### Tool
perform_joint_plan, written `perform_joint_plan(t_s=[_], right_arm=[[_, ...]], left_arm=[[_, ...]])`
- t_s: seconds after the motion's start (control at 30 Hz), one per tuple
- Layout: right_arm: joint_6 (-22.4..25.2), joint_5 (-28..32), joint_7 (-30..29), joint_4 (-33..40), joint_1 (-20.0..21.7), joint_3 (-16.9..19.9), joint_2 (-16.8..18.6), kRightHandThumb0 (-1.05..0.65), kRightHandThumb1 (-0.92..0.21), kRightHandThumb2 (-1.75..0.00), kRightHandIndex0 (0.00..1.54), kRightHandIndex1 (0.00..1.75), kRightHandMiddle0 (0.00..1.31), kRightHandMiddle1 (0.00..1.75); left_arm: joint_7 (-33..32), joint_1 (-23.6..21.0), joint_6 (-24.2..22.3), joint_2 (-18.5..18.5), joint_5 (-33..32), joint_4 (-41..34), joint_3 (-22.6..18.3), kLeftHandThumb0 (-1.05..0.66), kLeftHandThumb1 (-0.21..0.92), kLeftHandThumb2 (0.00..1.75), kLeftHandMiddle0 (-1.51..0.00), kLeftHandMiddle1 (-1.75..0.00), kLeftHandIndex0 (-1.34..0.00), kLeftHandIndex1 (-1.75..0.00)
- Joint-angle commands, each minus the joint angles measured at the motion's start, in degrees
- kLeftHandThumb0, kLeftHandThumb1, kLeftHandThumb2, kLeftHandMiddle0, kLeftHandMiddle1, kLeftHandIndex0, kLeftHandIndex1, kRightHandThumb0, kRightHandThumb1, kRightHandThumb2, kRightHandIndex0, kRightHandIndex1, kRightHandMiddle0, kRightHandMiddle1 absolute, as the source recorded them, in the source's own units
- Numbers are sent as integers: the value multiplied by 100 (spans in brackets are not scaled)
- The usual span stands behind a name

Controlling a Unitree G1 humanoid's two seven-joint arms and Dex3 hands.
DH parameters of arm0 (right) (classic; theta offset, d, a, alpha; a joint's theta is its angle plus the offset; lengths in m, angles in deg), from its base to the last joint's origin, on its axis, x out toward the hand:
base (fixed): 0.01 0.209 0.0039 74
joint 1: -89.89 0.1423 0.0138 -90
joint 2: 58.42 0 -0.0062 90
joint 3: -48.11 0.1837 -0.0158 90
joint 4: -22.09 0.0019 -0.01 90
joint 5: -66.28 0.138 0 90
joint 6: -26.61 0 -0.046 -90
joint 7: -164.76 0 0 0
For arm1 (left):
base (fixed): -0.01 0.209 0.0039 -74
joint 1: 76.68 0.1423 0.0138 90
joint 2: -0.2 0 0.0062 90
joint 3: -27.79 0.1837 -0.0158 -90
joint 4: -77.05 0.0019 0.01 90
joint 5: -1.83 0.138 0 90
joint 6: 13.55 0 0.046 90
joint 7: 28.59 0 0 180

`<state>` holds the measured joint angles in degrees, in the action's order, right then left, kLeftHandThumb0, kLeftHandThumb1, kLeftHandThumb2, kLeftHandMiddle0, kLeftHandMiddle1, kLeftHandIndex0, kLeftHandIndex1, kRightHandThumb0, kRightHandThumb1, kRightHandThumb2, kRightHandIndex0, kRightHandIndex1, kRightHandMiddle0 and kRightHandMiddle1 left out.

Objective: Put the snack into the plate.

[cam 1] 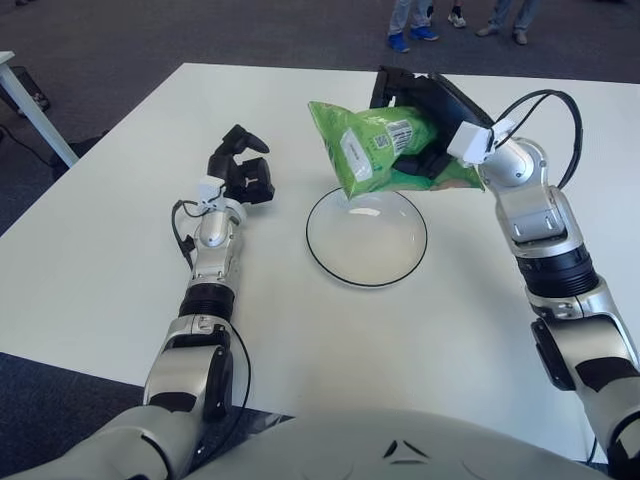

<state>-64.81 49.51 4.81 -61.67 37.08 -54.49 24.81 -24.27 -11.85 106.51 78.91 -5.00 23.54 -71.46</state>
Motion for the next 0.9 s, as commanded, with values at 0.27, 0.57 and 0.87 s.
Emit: perform_joint_plan(t_s=[0.27,0.57,0.87], right_arm=[[-787,416,254,-539,-149,-48,201,0,6,-175,88,175,69,174],[-554,683,754,-513,-179,-59,206,0,6,-175,88,175,68,174],[-140,860,1424,-357,-147,-145,83,0,8,-175,94,167,68,175]], left_arm=[[76,544,19,-179,-26,300,19,-47,34,129,-132,-175,-60,-175],[59,570,31,-192,-13,255,30,-48,33,130,-133,-175,-60,-175],[48,607,33,-206,-9,188,39,-48,33,130,-133,-175,-61,-175]])
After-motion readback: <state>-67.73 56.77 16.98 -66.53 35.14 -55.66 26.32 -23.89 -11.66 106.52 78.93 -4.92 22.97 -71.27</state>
